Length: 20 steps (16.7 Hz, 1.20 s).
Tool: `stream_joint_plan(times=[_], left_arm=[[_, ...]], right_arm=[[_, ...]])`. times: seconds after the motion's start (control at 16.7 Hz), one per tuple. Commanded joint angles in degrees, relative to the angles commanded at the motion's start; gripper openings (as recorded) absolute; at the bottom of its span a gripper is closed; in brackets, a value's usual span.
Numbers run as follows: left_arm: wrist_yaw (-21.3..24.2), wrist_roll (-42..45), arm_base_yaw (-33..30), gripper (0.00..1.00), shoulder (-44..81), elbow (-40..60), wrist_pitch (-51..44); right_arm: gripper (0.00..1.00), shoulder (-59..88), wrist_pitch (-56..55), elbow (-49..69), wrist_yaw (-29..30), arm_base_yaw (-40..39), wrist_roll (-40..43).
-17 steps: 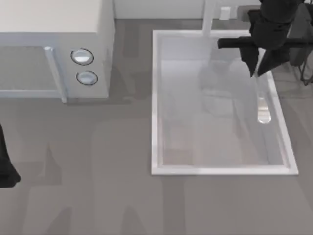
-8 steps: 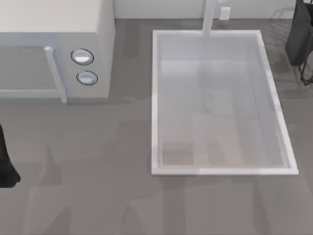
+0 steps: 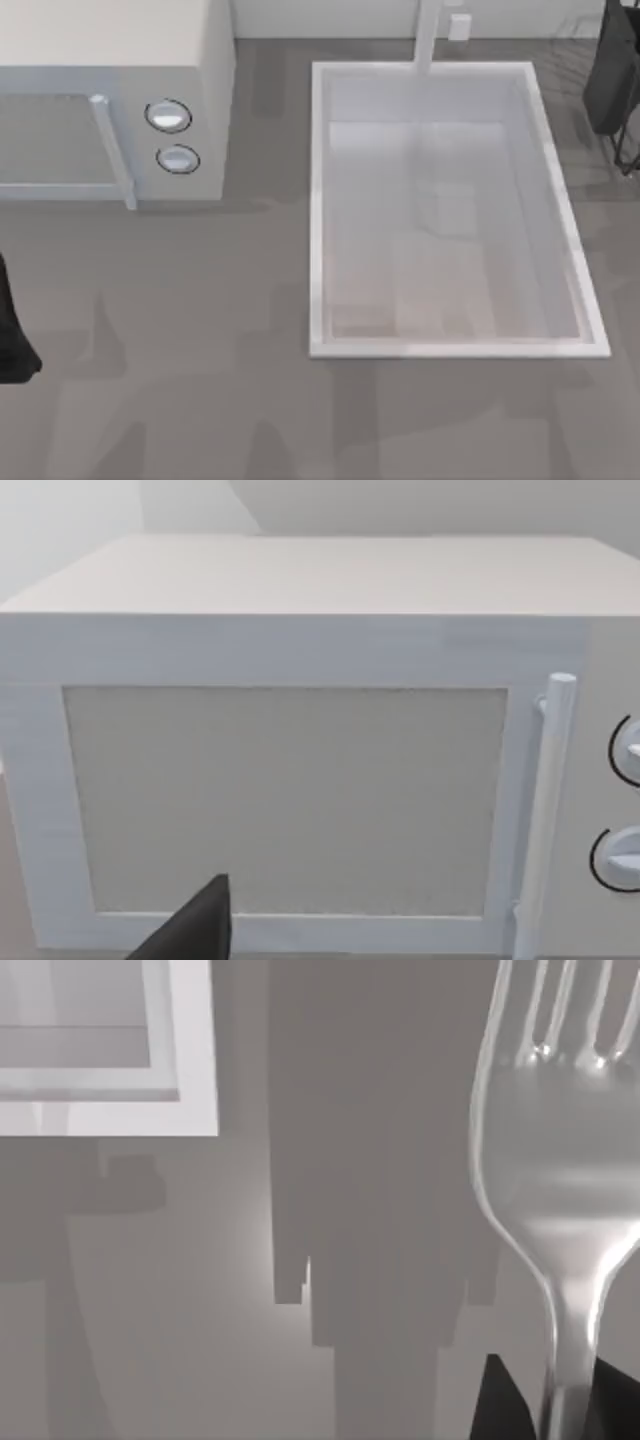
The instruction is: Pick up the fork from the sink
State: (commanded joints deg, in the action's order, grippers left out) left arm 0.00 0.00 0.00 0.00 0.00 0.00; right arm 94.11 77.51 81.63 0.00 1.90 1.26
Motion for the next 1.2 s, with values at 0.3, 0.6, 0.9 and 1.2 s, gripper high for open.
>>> stream_joint_plan(times=[0.3, 0.6, 0.9, 1.2], left_arm=[[0.0, 0.0, 0.0, 1.00, 0.0, 0.0, 0.0], [0.0, 0.0, 0.0, 1.00, 0.0, 0.0, 0.0], [0.0, 0.0, 0.0, 1.00, 0.0, 0.0, 0.0], [0.0, 0.0, 0.0, 1.00, 0.0, 0.0, 0.0]], right_arm=[[0.00, 0.9, -4.1, -3.6, 0.0, -0.3, -0.2], [0.00, 3.2, -18.7, -14.7, 0.0, -0.3, -0.3], [0.00, 4.7, -25.0, -20.3, 0.0, -0.3, -0.3], [0.15, 4.7, -25.0, -20.3, 0.0, -0.3, -0.3]])
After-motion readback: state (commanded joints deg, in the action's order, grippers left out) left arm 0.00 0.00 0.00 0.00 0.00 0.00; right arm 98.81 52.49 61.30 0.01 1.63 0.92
